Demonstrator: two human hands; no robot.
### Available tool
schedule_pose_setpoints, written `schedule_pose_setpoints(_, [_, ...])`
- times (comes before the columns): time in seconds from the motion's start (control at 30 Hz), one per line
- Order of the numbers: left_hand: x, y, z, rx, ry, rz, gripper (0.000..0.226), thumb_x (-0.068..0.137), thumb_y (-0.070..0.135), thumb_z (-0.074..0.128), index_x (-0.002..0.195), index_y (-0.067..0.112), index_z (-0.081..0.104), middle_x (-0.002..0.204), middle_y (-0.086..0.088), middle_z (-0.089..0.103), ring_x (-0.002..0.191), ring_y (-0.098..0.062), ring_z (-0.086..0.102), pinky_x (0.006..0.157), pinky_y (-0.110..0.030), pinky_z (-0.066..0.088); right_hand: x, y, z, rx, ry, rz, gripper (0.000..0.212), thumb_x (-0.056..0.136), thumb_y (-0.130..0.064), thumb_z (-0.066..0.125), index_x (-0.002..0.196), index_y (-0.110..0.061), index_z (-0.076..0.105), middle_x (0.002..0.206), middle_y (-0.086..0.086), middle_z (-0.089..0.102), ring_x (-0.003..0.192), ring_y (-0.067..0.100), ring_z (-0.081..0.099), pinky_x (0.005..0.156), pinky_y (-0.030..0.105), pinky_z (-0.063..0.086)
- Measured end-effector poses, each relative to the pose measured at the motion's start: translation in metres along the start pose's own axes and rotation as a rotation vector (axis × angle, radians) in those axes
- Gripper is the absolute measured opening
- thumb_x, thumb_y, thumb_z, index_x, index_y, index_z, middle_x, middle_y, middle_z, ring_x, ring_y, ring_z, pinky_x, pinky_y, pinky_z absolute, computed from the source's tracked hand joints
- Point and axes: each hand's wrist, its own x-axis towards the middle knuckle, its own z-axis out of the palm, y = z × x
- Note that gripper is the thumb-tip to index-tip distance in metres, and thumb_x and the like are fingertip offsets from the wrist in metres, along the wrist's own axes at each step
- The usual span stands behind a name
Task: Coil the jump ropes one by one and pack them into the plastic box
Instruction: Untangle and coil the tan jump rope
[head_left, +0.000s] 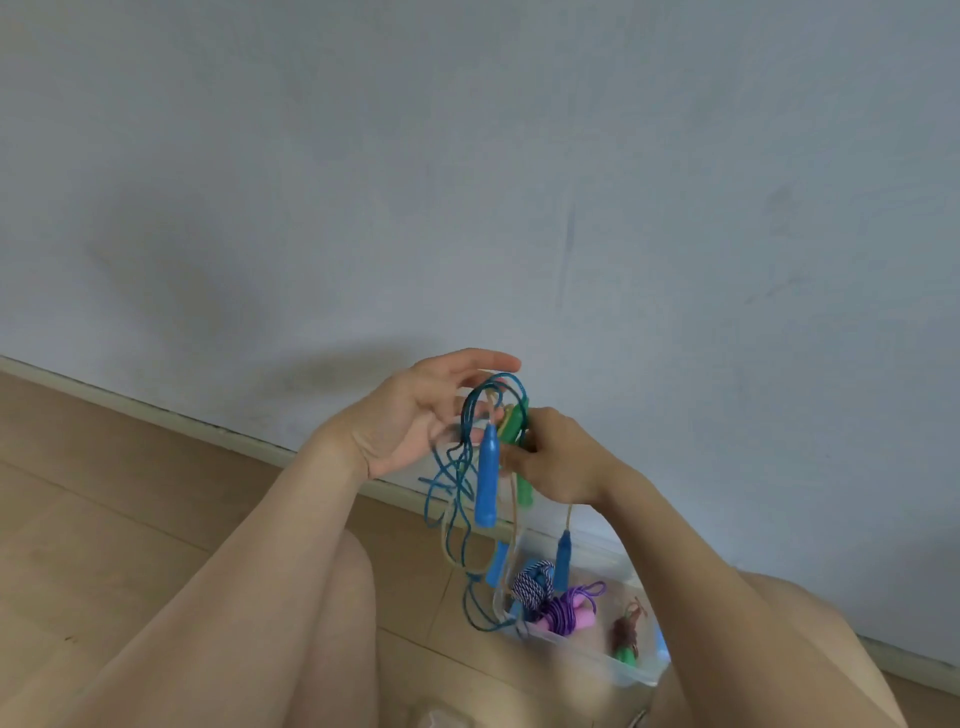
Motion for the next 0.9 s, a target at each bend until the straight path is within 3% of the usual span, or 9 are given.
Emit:
schedule_pose_setpoints(0.1, [0.006, -0.005, -0.003, -0.041, 0.313, -0.056, 0.043, 0.090, 0.020, 0.054, 0.128, 0.004, 0.068, 0.119, -0.015, 0.049, 0.085, -0.033, 0.065, 0.079, -0.050, 0.061, -0.002, 0.001, -0.002, 0.039, 0.064, -0.070, 0.015, 0.097, -0.016, 0.060, 0.099, -0.027, 0.069, 0.080, -0.012, 0.074, 0.073, 0.012, 0.069, 0.075, 0.038, 0.058])
schedule_pose_setpoints(0.17, [0.012, -0.012, -0.009, 0.375, 0.471, -0.073, 0.032, 0.098, 0.008, 0.048, 0.117, 0.015, 0.073, 0.119, -0.009, 0.055, 0.086, -0.026, 0.065, 0.071, -0.041, 0.061, -0.004, 0.000, -0.004, 0.078, 0.084, -0.125, 0.037, 0.089, -0.004, 0.053, 0.106, -0.031, 0.071, 0.096, -0.003, 0.077, 0.089, 0.023, 0.073, 0.086, 0.048, 0.060])
schedule_pose_setpoints(0.27, [0.013, -0.019, -0.015, 0.892, 0.261, -0.144, 0.043, 0.090, -0.004, 0.056, 0.118, 0.024, 0.072, 0.102, 0.005, 0.067, 0.093, -0.018, 0.066, 0.073, -0.025, 0.048, -0.005, -0.003, -0.004, 0.140, 0.136, -0.194, 0.037, 0.091, -0.002, 0.053, 0.104, -0.031, 0.072, 0.096, 0.004, 0.077, 0.090, 0.033, 0.073, 0.083, 0.056, 0.061])
schedule_pose_setpoints(0.37, [0.014, -0.027, -0.015, 1.021, 0.158, -0.205, 0.015, 0.087, 0.027, 0.071, 0.100, 0.020, 0.072, 0.085, -0.006, 0.069, 0.079, -0.024, 0.064, 0.074, -0.037, 0.050, -0.009, -0.006, -0.006, 0.271, 0.178, -0.226, 0.030, 0.097, 0.003, 0.061, 0.111, -0.021, 0.073, 0.102, 0.000, 0.078, 0.099, 0.022, 0.075, 0.092, 0.048, 0.060])
schedule_pose_setpoints(0.43, [0.018, -0.031, -0.019, 1.026, 0.254, -0.142, 0.014, 0.089, 0.035, 0.073, 0.090, 0.022, 0.071, 0.077, -0.006, 0.067, 0.074, -0.023, 0.060, 0.071, -0.036, 0.045, -0.010, -0.003, -0.008, 0.324, 0.183, -0.229, 0.026, 0.099, 0.000, 0.065, 0.114, -0.020, 0.073, 0.102, 0.000, 0.078, 0.098, 0.025, 0.075, 0.092, 0.049, 0.060])
schedule_pose_setpoints(0.53, [0.019, -0.030, -0.022, 0.899, 0.382, -0.036, 0.013, 0.090, 0.032, 0.078, 0.100, 0.029, 0.071, 0.082, 0.004, 0.079, 0.076, -0.014, 0.069, 0.075, -0.032, 0.050, -0.014, -0.001, -0.015, 0.380, 0.191, -0.213, 0.024, 0.098, 0.000, 0.067, 0.113, -0.017, 0.075, 0.093, -0.002, 0.077, 0.083, 0.020, 0.069, 0.083, 0.038, 0.059])
schedule_pose_setpoints(0.67, [0.018, -0.027, -0.020, 0.825, 0.388, 0.052, 0.005, 0.094, 0.025, 0.077, 0.089, 0.023, 0.077, 0.080, 0.003, 0.079, 0.074, -0.011, 0.073, 0.081, -0.031, 0.054, -0.020, 0.000, -0.021, 0.475, 0.178, -0.113, 0.022, 0.097, 0.000, 0.069, 0.112, -0.016, 0.074, 0.088, 0.005, 0.073, 0.078, 0.012, 0.064, 0.071, 0.026, 0.055])
schedule_pose_setpoints(0.8, [0.022, -0.020, -0.013, 0.563, 0.498, 0.053, 0.026, 0.103, 0.014, 0.054, 0.085, 0.009, 0.072, 0.061, 0.000, 0.057, 0.055, -0.019, 0.055, 0.070, -0.039, 0.058, -0.027, 0.001, -0.021, 0.644, -0.002, 0.109, 0.043, 0.093, 0.012, 0.062, 0.124, -0.018, 0.063, 0.089, 0.009, 0.069, 0.074, 0.020, 0.062, 0.067, 0.032, 0.054])
schedule_pose_setpoints(0.9, [0.024, -0.012, -0.010, 0.359, 0.684, 0.068, 0.028, 0.098, 0.011, 0.050, 0.076, 0.014, 0.069, 0.056, 0.008, 0.041, 0.051, -0.016, 0.039, 0.060, -0.035, 0.048, -0.029, 0.000, -0.023, 0.715, -0.084, 0.149, 0.057, 0.092, 0.017, 0.056, 0.130, -0.025, 0.063, 0.092, 0.003, 0.070, 0.078, 0.017, 0.065, 0.071, 0.030, 0.056])
